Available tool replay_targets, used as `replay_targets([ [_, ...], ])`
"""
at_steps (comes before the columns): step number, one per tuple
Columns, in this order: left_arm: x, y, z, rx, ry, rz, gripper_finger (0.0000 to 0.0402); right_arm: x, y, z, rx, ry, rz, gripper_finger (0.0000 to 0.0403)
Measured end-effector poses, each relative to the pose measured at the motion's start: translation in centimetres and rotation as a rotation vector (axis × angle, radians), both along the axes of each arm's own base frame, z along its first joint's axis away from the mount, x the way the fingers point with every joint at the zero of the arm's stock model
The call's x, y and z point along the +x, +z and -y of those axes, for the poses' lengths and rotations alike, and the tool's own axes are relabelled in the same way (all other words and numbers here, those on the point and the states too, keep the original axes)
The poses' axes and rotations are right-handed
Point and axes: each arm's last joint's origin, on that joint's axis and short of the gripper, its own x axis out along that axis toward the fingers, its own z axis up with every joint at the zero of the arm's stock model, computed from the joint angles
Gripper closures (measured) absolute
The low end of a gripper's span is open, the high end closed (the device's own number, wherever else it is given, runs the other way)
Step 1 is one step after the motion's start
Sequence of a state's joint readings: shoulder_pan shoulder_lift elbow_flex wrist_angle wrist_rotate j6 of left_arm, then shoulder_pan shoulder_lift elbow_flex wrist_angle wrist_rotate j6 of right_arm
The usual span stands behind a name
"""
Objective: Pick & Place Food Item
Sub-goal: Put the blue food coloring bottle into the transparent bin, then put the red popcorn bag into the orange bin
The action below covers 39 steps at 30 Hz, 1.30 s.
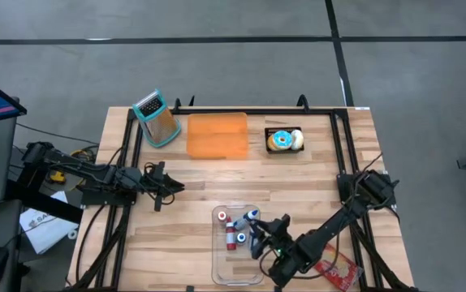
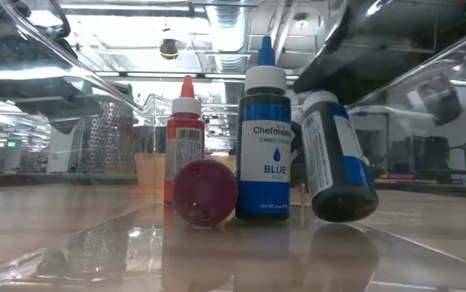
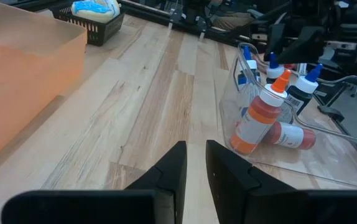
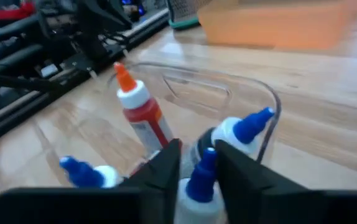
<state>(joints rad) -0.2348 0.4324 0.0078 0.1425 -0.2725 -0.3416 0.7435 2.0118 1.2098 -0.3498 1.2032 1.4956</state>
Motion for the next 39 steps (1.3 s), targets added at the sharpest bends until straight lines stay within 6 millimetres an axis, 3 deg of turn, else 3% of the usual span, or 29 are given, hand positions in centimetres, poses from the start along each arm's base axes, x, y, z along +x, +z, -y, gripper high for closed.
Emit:
replay_targets([
  [5,0.0,0.0,0.0,0.0,0.0,0.0,0.0343,-0.5,1.2,0.3,-0.032,-0.007,0.003,0.0236],
  [9,0.0,0.0,0.0,0.0,0.0,0.0,0.0344,-1.7,2.8,1.0,-0.059,-0.016,-0.035,0.02],
  [18,0.0,0.0,0.0,0.0,0.0,0.0,0.0343,-6.7,8.6,3.9,-0.16,-0.03,-0.113,0.0203],
  [22,0.0,0.0,0.0,0.0,0.0,0.0,0.0345,-7.6,9.8,5.0,-0.157,0.013,-0.092,0.0219],
  [27,0.0,0.0,0.0,0.0,0.0,0.0,0.0343,-6.8,9.4,7.2,-0.109,0.105,-0.09,0.0237],
  [30,0.0,0.0,0.0,0.0,0.0,0.0,0.0344,-5.4,9.3,9.1,-0.092,0.262,-0.077,0.0245],
  [35,0.0,0.0,0.0,0.0,0.0,0.0,0.0346,-3.6,9.5,14.2,-0.048,0.564,0.091,0.0256],
  [39,0.0,0.0,0.0,0.0,0.0,0.0,0.0343,-3.0,8.7,18.6,0.014,0.687,0.074,0.0264],
])
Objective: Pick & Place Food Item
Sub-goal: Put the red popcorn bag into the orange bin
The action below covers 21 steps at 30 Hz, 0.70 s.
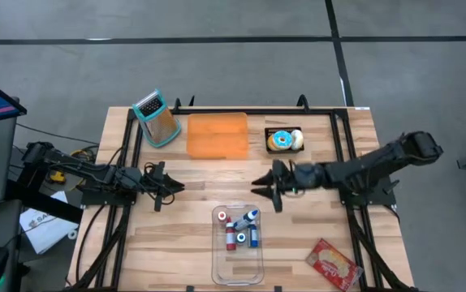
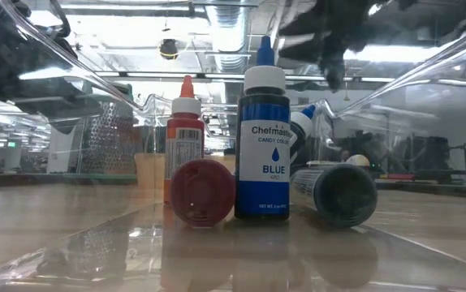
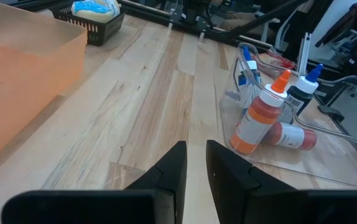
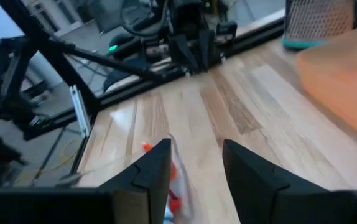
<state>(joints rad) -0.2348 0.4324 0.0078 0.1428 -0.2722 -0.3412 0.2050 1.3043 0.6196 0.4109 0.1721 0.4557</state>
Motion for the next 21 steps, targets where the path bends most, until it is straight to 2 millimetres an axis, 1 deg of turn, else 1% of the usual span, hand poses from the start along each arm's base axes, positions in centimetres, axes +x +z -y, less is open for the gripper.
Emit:
replay_targets([
  [2,0.0,0.0,0.0,0.0,0.0,0.0,0.0344,-0.2,-0.5,1.8,-0.002,0.039,-0.01,0.0266],
  [4,0.0,0.0,0.0,0.0,0.001,0.0,0.0345,-0.8,-1.0,3.5,-0.008,0.061,0.025,0.0268],
  [7,0.0,0.0,0.0,0.0,0.0,0.0,0.0346,-2.7,-2.0,5.7,-0.027,0.053,0.1,0.0269],
  [9,0.0,0.0,0.0,0.0,0.0,0.001,0.0345,-4.4,-2.9,6.5,-0.062,0.031,0.112,0.0269],
  [12,0.0,0.0,0.0,0.0,0.0,0.0,0.0343,-7.0,-3.7,6.7,-0.125,0.026,0.137,0.0269],
  [16,0.0,0.0,0.0,0.0,0.0,0.0,0.0345,-10.1,-5.0,5.9,-0.183,0.06,0.18,0.0269],
  [19,0.0,0.0,0.0,0.0,0.0,0.0,0.0345,-11.7,-6.2,5.2,-0.192,0.087,0.202,0.0269],
  [21,0.0,0.0,0.0,0.0,0.0,0.0,0.0344,-12.5,-6.9,4.8,-0.202,0.113,0.199,0.0269],
])
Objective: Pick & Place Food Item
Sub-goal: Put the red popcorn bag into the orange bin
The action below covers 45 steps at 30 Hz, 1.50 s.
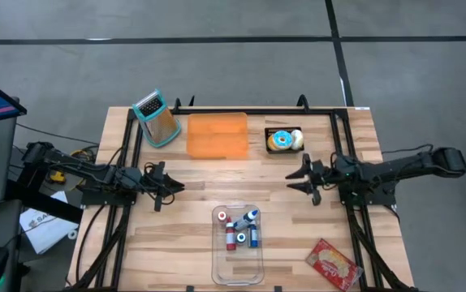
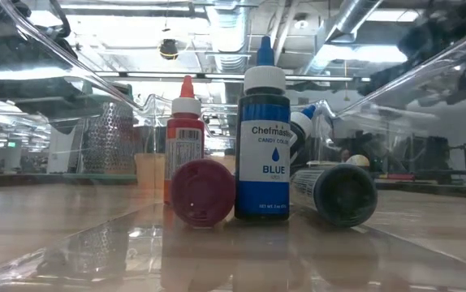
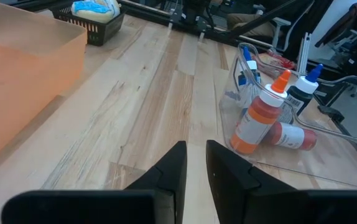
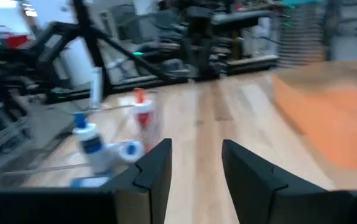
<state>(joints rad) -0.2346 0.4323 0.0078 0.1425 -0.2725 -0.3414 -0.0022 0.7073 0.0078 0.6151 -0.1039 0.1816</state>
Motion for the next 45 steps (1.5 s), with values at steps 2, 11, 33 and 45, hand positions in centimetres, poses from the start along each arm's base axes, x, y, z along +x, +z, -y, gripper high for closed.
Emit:
replay_targets([
  [2,0.0,0.0,0.0,0.0,0.0,0.001,0.0343,-0.3,0.0,-0.5,-0.018,0.039,-0.012,0.0269],
  [11,0.0,0.0,0.0,0.0,0.0,0.001,0.0344,-1.5,0.9,-0.9,-0.111,-0.018,0.054,0.0269],
  [33,0.0,0.0,0.0,0.0,0.0,0.0,0.0344,-3.9,0.4,-0.7,-0.082,-0.03,0.013,0.0269],
  [45,0.0,0.0,0.0,0.0,0.0,0.0,0.0344,-4.5,1.2,-0.7,0.037,-0.029,0.102,0.0269],
])
